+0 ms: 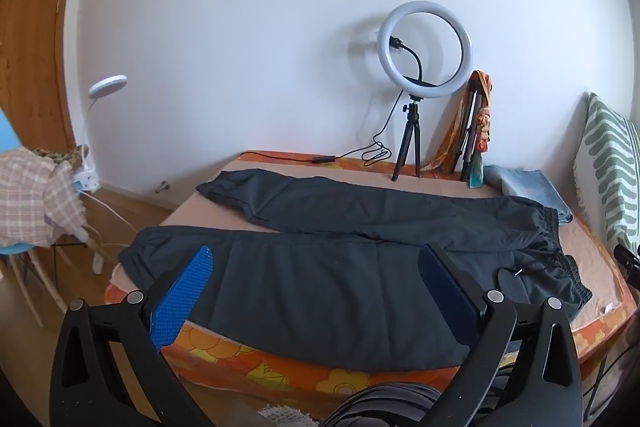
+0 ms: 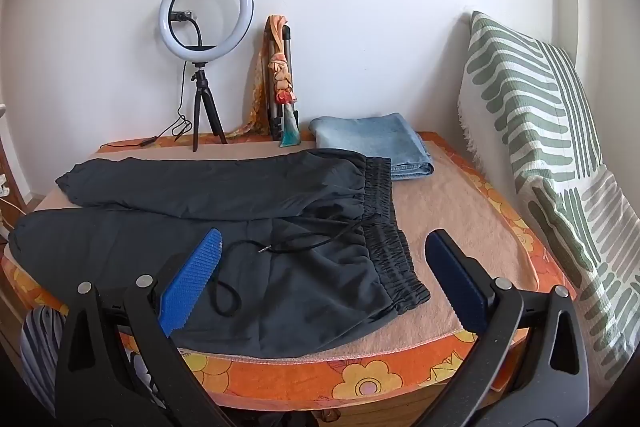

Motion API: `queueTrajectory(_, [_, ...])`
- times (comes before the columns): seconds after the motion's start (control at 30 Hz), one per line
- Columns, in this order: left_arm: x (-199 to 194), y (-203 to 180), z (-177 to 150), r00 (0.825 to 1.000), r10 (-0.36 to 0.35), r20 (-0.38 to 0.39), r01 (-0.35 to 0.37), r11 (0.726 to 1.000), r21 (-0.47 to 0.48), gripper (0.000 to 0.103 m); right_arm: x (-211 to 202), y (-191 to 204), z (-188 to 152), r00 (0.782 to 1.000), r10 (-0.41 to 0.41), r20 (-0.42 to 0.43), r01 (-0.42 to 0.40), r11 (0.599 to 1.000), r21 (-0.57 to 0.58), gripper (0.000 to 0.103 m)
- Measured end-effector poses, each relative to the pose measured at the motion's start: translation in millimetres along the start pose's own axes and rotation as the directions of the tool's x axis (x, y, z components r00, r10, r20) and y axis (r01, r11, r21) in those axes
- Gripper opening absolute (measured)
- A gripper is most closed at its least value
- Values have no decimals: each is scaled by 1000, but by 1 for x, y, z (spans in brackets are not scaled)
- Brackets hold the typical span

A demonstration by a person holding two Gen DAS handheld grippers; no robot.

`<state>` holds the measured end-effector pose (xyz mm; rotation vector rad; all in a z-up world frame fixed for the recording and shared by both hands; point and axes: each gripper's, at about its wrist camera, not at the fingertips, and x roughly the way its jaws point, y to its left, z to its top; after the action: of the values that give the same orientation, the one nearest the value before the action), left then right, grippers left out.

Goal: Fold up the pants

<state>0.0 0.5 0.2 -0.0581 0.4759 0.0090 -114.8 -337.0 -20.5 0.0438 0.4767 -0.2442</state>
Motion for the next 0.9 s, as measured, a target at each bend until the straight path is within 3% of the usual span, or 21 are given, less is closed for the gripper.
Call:
queueTrajectory(0.33, [-5, -5, 9, 999, 37, 18, -37, 999, 11, 102, -3, -1, 1, 1000, 13, 4, -13, 1000, 17, 103])
queueTrajectory(0.9, [-9, -2, 9, 999, 22, 26, -22, 1000, 3, 102, -6, 3, 3, 1000, 19, 9, -19, 1000, 12, 103])
